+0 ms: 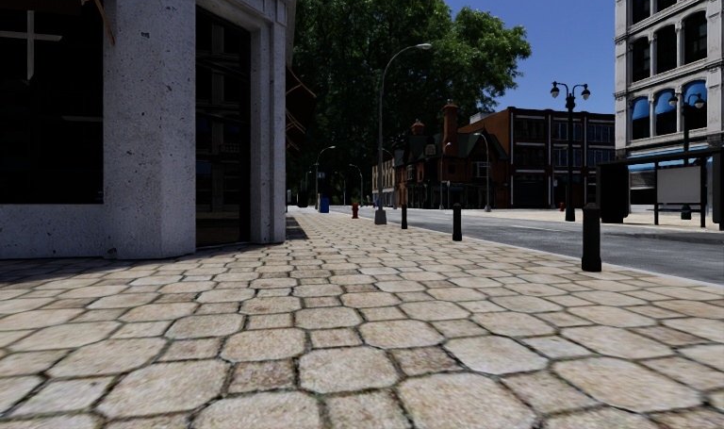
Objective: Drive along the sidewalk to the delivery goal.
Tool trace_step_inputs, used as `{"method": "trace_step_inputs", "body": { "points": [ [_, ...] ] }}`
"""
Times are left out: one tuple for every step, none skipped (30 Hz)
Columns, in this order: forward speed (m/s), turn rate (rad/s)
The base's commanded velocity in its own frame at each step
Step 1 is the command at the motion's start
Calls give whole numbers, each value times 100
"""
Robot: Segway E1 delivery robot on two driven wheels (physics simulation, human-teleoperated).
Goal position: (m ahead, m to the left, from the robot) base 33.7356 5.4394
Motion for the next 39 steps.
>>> {"method": "trace_step_inputs", "body": {
  "points": [
    [0,0],
    [0,0],
    [0,0],
    [0,0],
    [0,0],
    [0,0],
    [0,0],
    [0,0],
    [0,0],
    [0,0],
    [0,0],
    [0,0],
    [0,0],
    [0,0],
    [0,0],
    [0,0],
    [0,0],
    [0,0],
    [0,0],
    [0,0],
    [0,0],
    [0,0],
    [0,0],
    [0,0],
    [0,0],
    [0,0],
    [0,0],
    [0,0],
    [0,0],
    [0,0],
    [162,0],
    [200,0],
    [200,0],
    [200,0],
    [200,0],
    [200,0],
    [200,0],
    [200,0],
    [200,0]
  ]
}}
